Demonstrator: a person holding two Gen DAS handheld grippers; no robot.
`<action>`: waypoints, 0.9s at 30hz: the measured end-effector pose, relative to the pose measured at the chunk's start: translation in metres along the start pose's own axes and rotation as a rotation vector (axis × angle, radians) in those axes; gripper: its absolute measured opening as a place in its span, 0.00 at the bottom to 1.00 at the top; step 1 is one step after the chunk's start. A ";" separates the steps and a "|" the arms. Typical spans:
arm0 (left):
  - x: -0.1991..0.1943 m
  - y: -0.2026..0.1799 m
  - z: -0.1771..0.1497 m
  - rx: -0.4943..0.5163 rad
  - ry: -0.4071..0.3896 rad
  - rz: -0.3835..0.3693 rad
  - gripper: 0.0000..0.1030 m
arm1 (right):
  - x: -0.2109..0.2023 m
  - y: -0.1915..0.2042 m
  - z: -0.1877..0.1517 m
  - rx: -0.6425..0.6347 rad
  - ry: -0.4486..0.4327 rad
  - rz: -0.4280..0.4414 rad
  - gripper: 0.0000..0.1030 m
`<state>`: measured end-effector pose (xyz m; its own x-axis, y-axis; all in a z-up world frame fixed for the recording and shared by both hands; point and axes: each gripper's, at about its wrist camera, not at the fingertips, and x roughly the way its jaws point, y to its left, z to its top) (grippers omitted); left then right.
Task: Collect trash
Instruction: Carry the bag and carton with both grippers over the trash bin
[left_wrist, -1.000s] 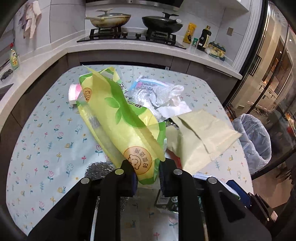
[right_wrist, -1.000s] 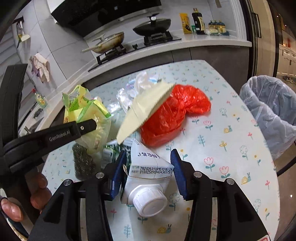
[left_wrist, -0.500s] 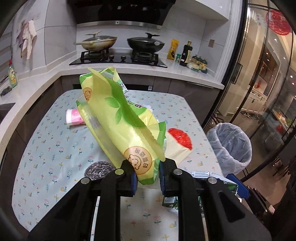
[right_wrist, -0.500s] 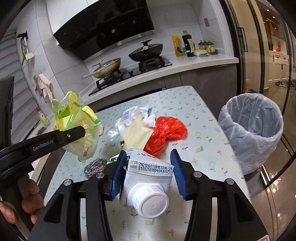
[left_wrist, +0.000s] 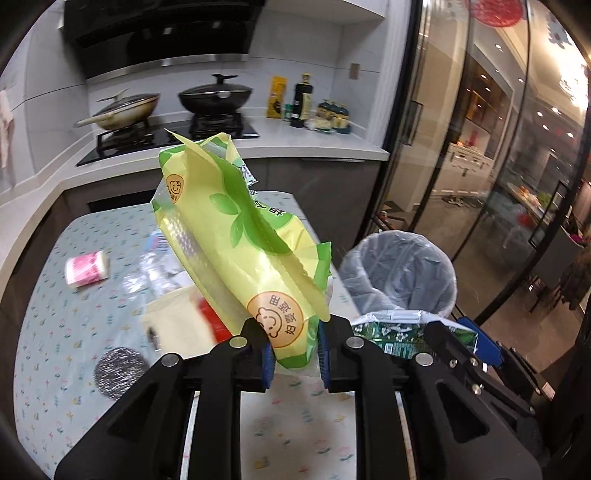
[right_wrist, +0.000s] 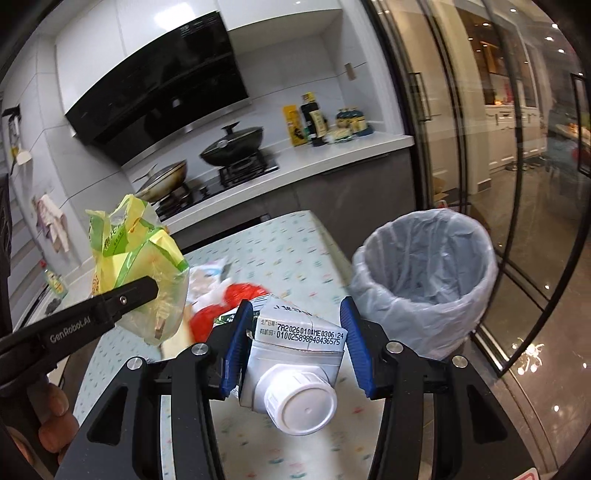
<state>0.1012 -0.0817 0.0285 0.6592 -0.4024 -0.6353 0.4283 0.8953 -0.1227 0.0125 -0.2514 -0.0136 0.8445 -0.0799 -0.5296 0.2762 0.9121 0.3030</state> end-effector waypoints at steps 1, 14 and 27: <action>0.005 -0.008 0.002 0.013 0.005 -0.012 0.17 | 0.001 -0.008 0.004 0.008 -0.007 -0.016 0.46; 0.084 -0.096 0.015 0.167 0.099 -0.139 0.17 | 0.035 -0.101 0.048 0.092 -0.049 -0.189 0.46; 0.158 -0.151 0.014 0.292 0.199 -0.257 0.22 | 0.078 -0.160 0.063 0.152 -0.029 -0.328 0.46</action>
<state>0.1496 -0.2828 -0.0426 0.3882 -0.5348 -0.7505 0.7385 0.6677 -0.0939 0.0630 -0.4287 -0.0531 0.7115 -0.3715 -0.5964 0.5980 0.7658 0.2364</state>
